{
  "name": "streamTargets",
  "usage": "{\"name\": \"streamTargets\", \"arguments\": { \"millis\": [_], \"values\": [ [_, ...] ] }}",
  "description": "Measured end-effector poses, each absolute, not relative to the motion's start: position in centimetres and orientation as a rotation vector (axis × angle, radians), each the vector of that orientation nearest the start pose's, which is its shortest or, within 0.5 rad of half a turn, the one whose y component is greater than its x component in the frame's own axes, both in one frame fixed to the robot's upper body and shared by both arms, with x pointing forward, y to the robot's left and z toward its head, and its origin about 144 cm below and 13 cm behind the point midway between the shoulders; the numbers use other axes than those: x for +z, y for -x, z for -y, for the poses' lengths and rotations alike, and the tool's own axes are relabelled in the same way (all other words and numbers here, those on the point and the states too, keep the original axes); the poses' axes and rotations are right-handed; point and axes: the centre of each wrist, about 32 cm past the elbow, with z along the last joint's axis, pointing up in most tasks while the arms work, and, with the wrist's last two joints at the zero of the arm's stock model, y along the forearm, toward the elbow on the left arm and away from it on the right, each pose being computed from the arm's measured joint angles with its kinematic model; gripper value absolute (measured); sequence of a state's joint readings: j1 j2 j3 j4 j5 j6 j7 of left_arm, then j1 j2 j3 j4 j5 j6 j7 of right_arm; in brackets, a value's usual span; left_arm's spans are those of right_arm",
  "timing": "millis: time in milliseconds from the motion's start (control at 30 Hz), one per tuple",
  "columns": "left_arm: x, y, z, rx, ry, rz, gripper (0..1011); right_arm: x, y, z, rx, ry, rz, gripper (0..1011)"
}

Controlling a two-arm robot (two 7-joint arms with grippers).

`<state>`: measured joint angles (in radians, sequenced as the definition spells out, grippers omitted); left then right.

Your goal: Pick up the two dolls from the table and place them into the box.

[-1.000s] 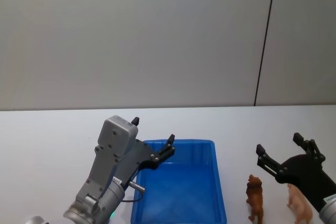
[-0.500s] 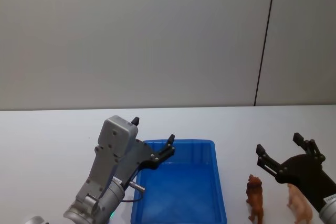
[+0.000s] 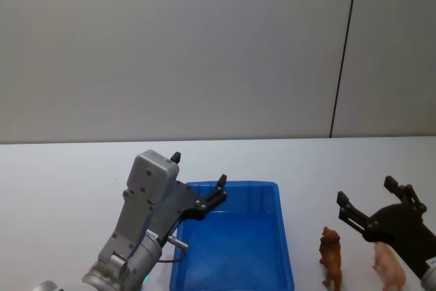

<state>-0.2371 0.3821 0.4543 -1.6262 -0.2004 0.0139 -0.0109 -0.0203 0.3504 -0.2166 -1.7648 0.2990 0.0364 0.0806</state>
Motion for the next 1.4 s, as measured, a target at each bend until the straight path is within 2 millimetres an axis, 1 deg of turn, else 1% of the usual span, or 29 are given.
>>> {"name": "streamTargets", "arguments": {
  "millis": [300,533,767,1033,1300,1333,1400],
  "values": [
    [120.4,-49.2,-19.8,1.124,-0.061,0.268,1002,118.2,-43.8,26.5,-1.216,0.041,0.028,1001],
    [120.4,-49.2,-19.8,1.124,-0.061,0.267,1001,117.4,-43.2,28.7,-1.219,0.112,-0.023,1001],
    [120.4,-49.2,-19.8,1.124,-0.061,0.267,1002,116.6,-42.9,30.1,-1.222,0.177,-0.075,1001],
    [120.4,-49.2,-19.8,1.124,-0.061,0.268,1002,115.4,-43.0,31.0,-1.218,0.235,-0.133,1001],
    [120.4,-49.2,-19.8,1.124,-0.061,0.267,1002,114.4,-43.3,31.0,-1.205,0.263,-0.189,1001],
    [120.4,-49.2,-19.8,1.124,-0.061,0.268,1002,114.3,-43.3,31.0,-1.203,0.265,-0.196,995],
    [120.4,-49.2,-19.8,1.124,-0.061,0.268,1002,114.0,-43.4,31.0,-1.199,0.269,-0.212,943]
  ]
}}
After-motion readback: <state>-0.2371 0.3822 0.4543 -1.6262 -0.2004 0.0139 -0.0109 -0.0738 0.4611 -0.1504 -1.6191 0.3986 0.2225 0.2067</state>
